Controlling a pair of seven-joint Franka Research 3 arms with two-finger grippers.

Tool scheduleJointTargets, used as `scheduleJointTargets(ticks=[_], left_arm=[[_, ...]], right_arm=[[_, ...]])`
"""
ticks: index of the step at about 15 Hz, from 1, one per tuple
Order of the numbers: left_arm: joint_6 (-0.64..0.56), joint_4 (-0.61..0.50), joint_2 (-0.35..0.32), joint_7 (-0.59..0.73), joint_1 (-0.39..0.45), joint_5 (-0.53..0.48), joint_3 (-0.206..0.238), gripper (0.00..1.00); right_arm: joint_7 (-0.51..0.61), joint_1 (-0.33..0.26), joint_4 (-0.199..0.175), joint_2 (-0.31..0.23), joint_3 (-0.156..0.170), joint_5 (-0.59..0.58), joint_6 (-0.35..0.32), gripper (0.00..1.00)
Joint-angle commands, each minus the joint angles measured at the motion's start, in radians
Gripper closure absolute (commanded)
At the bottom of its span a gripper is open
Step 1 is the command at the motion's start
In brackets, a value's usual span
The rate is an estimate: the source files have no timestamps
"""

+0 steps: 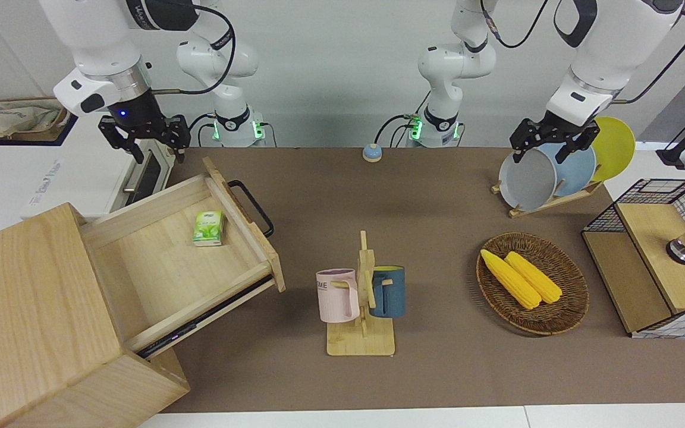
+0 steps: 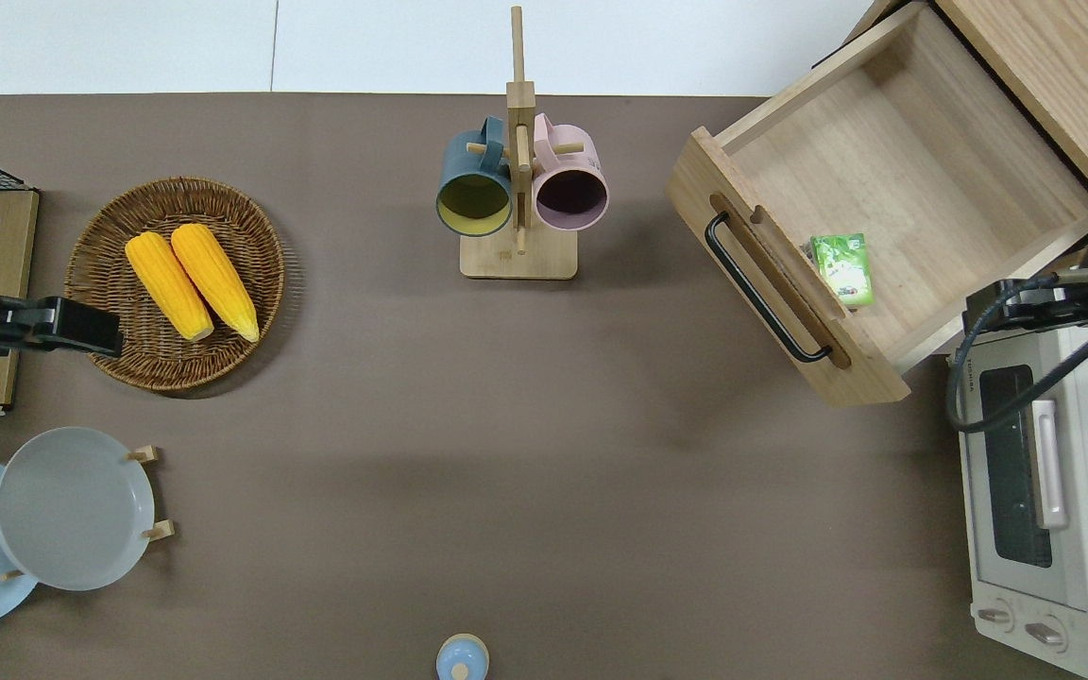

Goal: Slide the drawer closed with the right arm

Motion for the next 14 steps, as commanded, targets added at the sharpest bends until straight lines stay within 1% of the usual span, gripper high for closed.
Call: scheduleJointTargets(ticks=[1, 5, 6, 8, 9, 10, 12, 14], left_arm=[[-0.018, 0.010, -0.004, -0.010, -0.007, 0.018, 0.000, 0.01], [-0.018, 0.009, -0.004, -0.010, -0.007, 0.018, 0.000, 0.01], [-0.018, 0.009, -0.004, -0.010, -0.007, 0.018, 0.000, 0.01], [-0.018, 0.009, -0.004, -0.010, -0.007, 0.018, 0.000, 0.01], [-0.018, 0.010, -0.004, -0.010, -0.007, 0.018, 0.000, 0.01], [-0.018, 0.010, -0.004, -0.010, -0.007, 0.018, 0.000, 0.01], [-0.018, 0.009, -0.004, -0.010, -0.007, 0.018, 0.000, 0.01], [-0.018, 0.009, -0.004, -0.010, -0.007, 0.018, 0.000, 0.01]], right_arm=[[0.004, -0.006, 0.006, 0.001, 0.009, -0.019, 0.003, 1.000], [0.004, -0.005, 0.007, 0.001, 0.009, -0.018, 0.001, 1.000], [0.008, 0.000, 0.013, 0.001, 0.009, -0.019, 0.000, 1.000], [0.013, 0.001, 0.015, -0.001, 0.014, -0.018, -0.005, 1.000], [0.013, 0.003, 0.024, -0.002, 0.014, -0.019, -0.017, 1.000], [0.028, 0.020, 0.043, -0.002, 0.014, -0.019, -0.044, 1.000], [0.073, 0.040, 0.072, -0.005, 0.014, -0.018, -0.075, 1.000], [0.137, 0.082, 0.099, -0.005, 0.011, -0.019, -0.100, 1.000]])
